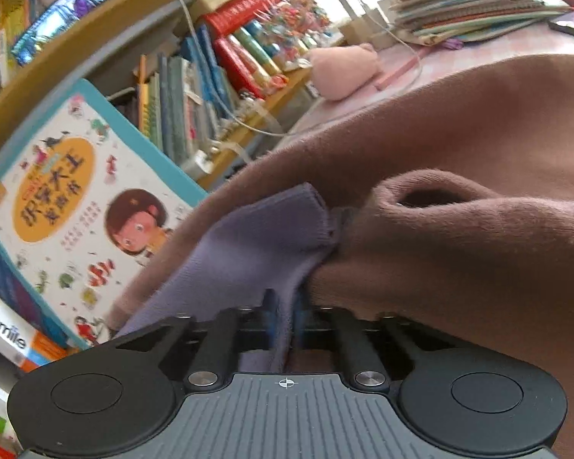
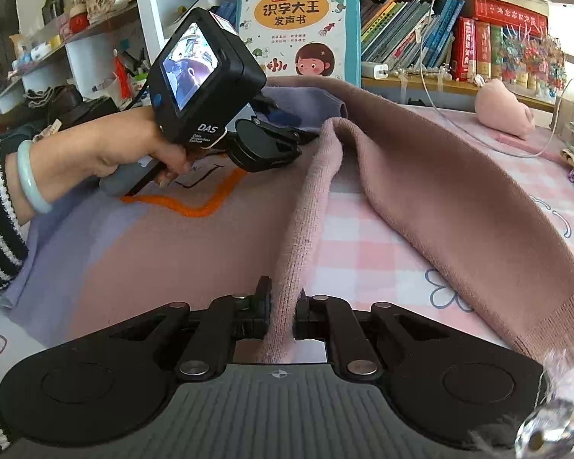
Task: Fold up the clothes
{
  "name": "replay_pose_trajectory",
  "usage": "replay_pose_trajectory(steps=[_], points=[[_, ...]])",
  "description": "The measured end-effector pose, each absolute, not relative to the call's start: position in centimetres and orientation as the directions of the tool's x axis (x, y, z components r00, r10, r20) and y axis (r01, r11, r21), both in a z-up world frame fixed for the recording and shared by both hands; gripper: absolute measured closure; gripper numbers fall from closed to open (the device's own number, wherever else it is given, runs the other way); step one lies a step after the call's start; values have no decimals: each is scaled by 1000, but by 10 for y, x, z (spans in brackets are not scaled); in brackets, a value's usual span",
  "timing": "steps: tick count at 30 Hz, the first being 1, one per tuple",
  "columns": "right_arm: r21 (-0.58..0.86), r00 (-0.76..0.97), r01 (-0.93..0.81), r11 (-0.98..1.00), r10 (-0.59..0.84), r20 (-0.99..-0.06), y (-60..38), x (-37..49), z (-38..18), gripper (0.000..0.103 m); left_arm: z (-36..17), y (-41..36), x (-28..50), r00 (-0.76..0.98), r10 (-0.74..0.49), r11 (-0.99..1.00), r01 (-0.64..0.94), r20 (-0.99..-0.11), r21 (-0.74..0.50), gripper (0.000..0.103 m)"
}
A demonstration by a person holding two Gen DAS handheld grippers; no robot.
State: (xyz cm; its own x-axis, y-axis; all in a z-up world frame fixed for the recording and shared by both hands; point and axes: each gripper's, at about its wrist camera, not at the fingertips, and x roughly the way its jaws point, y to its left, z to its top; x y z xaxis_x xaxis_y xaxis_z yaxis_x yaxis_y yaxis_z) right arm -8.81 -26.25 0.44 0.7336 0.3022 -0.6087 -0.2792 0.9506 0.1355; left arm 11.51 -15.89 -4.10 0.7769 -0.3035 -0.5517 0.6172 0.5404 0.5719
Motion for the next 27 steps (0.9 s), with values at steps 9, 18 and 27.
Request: replay_pose_trajectory(steps=[9,18,27], points=[[129,739,-274,953,294,-606,-261,-89,3,94,64,-12,107,840,-428,874,478,-333,85,97],[100,726,-275,956,275,-630,-257,-84,5,94,101,195,24,965,126,992,-118,-230,48,98],[36,708,-280,959,232,-667,-244,-79,10,94,35,249,13,800,404,914,-369,-444,167,83]])
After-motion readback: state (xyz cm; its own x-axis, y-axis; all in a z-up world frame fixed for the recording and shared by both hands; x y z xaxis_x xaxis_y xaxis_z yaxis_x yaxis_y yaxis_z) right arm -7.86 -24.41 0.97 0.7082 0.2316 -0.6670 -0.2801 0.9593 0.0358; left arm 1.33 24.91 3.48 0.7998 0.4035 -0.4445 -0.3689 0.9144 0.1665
